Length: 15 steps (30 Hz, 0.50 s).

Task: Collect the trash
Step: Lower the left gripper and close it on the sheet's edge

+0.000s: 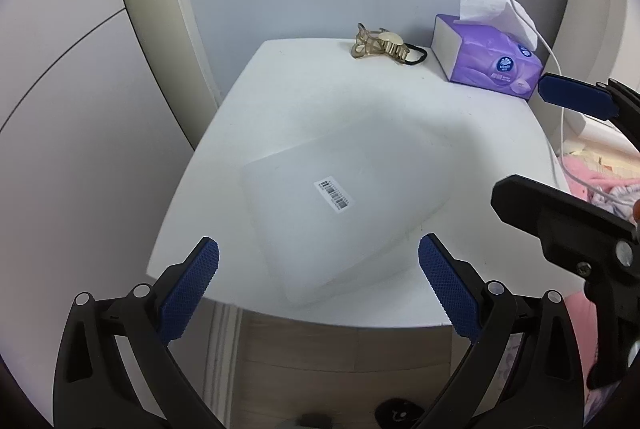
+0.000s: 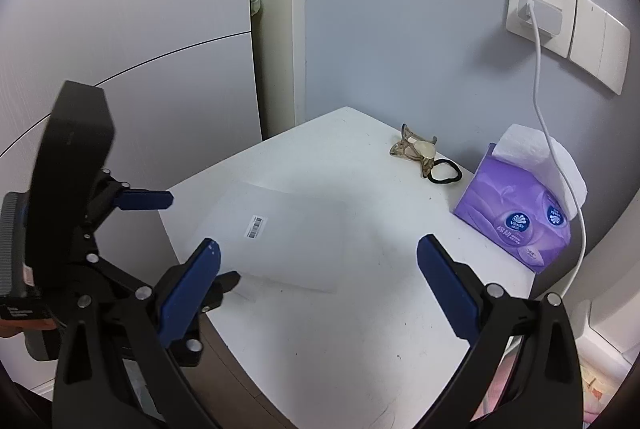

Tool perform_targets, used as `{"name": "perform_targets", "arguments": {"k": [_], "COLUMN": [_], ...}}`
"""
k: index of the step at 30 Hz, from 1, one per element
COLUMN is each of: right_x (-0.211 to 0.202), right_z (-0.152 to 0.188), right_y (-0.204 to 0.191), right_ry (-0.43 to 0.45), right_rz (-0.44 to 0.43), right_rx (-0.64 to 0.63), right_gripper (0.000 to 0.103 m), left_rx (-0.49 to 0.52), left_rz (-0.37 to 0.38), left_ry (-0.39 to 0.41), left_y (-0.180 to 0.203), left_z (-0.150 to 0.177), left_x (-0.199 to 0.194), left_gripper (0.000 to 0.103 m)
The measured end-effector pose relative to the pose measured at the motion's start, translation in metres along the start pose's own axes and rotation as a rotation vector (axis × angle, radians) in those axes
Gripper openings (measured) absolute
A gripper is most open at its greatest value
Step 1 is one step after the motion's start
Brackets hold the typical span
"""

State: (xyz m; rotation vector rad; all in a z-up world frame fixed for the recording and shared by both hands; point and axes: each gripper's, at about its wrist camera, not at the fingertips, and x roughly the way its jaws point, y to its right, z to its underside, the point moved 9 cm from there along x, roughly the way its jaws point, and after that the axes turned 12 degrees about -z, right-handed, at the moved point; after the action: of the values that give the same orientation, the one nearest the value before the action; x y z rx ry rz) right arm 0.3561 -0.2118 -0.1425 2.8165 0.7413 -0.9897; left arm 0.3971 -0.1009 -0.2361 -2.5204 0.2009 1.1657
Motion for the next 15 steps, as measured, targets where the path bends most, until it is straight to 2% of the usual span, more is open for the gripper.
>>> {"name": "perform_targets", "arguments": {"k": [15], "right_x": [0.003], "right_z": [-0.002], "right_y": [0.009], "right_ry": [0.012], "right_rz": [-0.016], "right_rx": [0.013], "right_gripper": [0.096], "left_rx": [0.005], "left_rz": [-0.003], "left_ry": [-0.038], "left_y": [0.006], "left_z": [-0.007], "left_x": [0.025], "left_gripper": [0.097]}}
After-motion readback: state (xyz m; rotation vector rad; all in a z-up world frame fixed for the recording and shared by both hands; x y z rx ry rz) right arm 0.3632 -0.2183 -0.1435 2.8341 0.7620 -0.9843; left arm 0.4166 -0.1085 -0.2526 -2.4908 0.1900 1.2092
